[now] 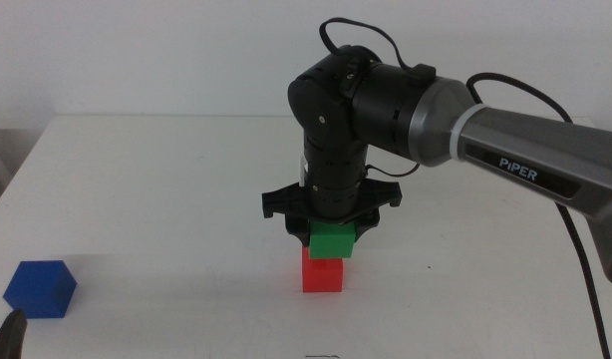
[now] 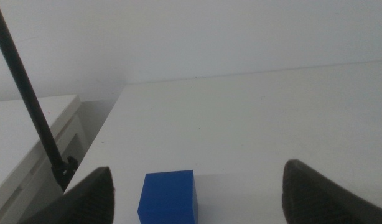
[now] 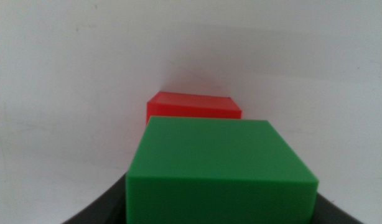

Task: Stack red cubes first, then green, then blue cubes in a specific spot.

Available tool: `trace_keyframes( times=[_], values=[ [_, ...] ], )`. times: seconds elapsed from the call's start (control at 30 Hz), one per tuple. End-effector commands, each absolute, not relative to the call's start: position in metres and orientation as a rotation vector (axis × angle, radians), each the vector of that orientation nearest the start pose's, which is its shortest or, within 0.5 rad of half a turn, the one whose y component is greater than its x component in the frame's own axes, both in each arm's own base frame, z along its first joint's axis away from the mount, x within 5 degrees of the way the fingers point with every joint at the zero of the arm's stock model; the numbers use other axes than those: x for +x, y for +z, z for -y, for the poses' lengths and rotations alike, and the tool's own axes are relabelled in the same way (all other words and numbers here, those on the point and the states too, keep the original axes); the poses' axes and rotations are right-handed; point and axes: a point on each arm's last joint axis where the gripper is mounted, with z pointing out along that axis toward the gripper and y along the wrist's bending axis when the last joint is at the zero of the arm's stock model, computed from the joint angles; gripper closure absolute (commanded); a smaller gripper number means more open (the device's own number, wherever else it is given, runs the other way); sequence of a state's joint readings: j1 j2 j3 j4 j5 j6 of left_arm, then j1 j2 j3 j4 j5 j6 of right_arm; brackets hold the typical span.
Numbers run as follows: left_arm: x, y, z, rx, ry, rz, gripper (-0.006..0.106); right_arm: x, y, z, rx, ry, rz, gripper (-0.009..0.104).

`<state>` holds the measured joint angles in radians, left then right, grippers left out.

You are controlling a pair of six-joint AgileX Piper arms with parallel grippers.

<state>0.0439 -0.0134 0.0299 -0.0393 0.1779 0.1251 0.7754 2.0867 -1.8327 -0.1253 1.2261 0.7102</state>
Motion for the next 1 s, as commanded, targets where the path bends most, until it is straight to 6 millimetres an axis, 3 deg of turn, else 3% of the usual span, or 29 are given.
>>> trace_keyframes(
  times=[0.0,0.23,0.4,0.97],
  values=[
    [0.055,0.198,-0.002,0.019,0.078,-1.571,0.01,0.314,0.271,-0.295,-0.143,0.043,-2.897,0.096],
    [0.055,0.198,-0.002,0.019,0.078,-1.571,0.01,0.318,0.269,-0.299,-0.147,0.085,-2.866,0.096],
    [0.055,0.198,-0.002,0.019,0.078,-1.571,0.01,0.32,0.255,-0.303,-0.152,0.068,-2.895,0.096],
    [0.055,0.198,-0.002,0.019,0.078,-1.571,0.01,0.329,0.253,-0.305,-0.132,0.132,-2.847,0.096]
  ],
)
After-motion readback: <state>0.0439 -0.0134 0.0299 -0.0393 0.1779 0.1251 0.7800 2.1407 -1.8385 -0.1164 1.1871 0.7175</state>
